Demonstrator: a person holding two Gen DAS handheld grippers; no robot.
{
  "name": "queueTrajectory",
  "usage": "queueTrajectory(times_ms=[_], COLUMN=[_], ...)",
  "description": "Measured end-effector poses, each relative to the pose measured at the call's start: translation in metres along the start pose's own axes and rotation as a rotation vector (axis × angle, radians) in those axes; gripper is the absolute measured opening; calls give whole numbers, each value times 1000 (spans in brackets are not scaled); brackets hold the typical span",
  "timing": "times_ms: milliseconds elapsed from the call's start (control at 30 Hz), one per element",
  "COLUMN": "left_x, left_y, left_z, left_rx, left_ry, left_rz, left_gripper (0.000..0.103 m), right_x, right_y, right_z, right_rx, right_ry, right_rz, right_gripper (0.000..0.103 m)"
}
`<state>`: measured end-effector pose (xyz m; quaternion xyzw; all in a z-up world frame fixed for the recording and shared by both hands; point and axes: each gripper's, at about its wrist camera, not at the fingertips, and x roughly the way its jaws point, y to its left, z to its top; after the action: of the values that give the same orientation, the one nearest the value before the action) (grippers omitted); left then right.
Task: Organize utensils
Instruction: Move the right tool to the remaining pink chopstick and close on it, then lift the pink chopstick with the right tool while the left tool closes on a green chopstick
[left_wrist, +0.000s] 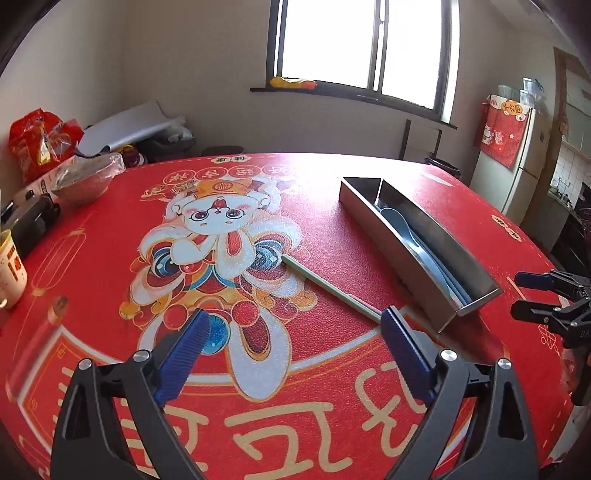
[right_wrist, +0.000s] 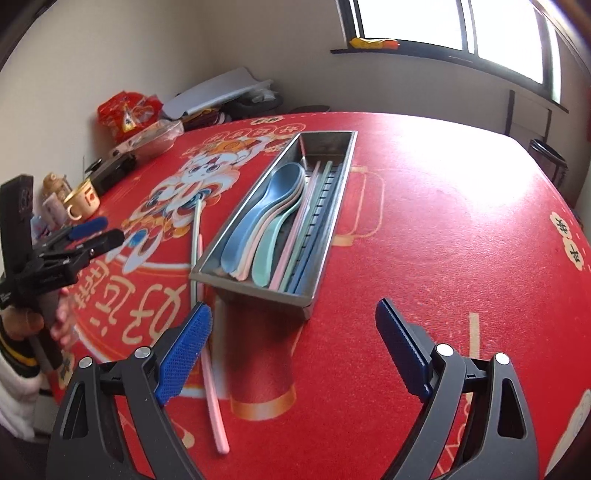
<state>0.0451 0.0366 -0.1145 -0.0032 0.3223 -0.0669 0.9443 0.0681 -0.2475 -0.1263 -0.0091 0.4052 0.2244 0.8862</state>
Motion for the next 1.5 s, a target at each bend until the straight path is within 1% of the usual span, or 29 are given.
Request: queueTrajectory(times_ms=[33, 67, 133, 233, 300, 400, 567, 633, 700, 767, 800, 833, 1067, 1233, 1333, 1400, 1433, 1467, 1500], left_x=[-1, -2, -3, -2, -5, -7, -8, -7, -6, -6, -6, -6, -4, 0, 4, 12, 15, 18, 22], left_y=[1, 2, 3, 4, 4, 3, 0, -1, -2, -2, -2, -1, -3, -4, -1, 5, 9, 13, 15], left_z=[-1, -2, -6, -9, -10, -11, -12, -12, -12, -12, -12, -12, -11, -12, -10, -6, -2, 2, 8], left_rx=[3, 5, 6, 3, 5, 11, 25, 30, 34, 33, 30, 28, 39, 42, 25, -12, -41, -71, -103], left_ry=[-7, -12, -21, -20, -35, -39, -49, -44, -39, -39, -38, -36, -30, -10, 18, 58, 72, 84, 98], left_rz=[0, 2, 4, -18, -29, -38, -31, -21, -14, -13, -14, -15, -6, -5, -12, 17, 8, -18, -46], left_gripper=[93, 94, 95, 95, 95, 95, 97, 97, 97, 97, 97, 97, 97, 97, 97, 96, 88, 82, 73], right_x=[3, 6, 11, 15, 18, 21, 25, 27, 29, 29, 28, 28, 36, 44, 46, 46, 46, 46, 46], right_y=[5, 9, 17, 30, 38, 48, 58, 61, 61, 62, 63, 63, 66, 67, 64, 64, 64, 63, 63], right_z=[-2, -4, -8, -11, -13, -15, -18, -20, -20, -20, -20, -20, -15, -9, -7, -7, -8, -8, -9], right_rx=[-21, -37, -53, -84, -97, -112, -142, -151, -155, -161, -166, -169, -181, -170, -156, -153, -157, -158, -156], right_ry=[20, 40, 71, 104, 119, 138, 165, 177, 181, 180, 180, 180, 193, 189, 184, 178, 174, 170, 167], right_rz=[-7, -8, 1, 12, 21, 37, 46, 43, 42, 41, 34, 27, 21, 27, 36, 41, 42, 44, 49], right_gripper=[64, 62, 51, 41, 37, 34, 30, 24, 21, 15, 10, 8, 8, 8, 8, 8, 8, 8, 8])
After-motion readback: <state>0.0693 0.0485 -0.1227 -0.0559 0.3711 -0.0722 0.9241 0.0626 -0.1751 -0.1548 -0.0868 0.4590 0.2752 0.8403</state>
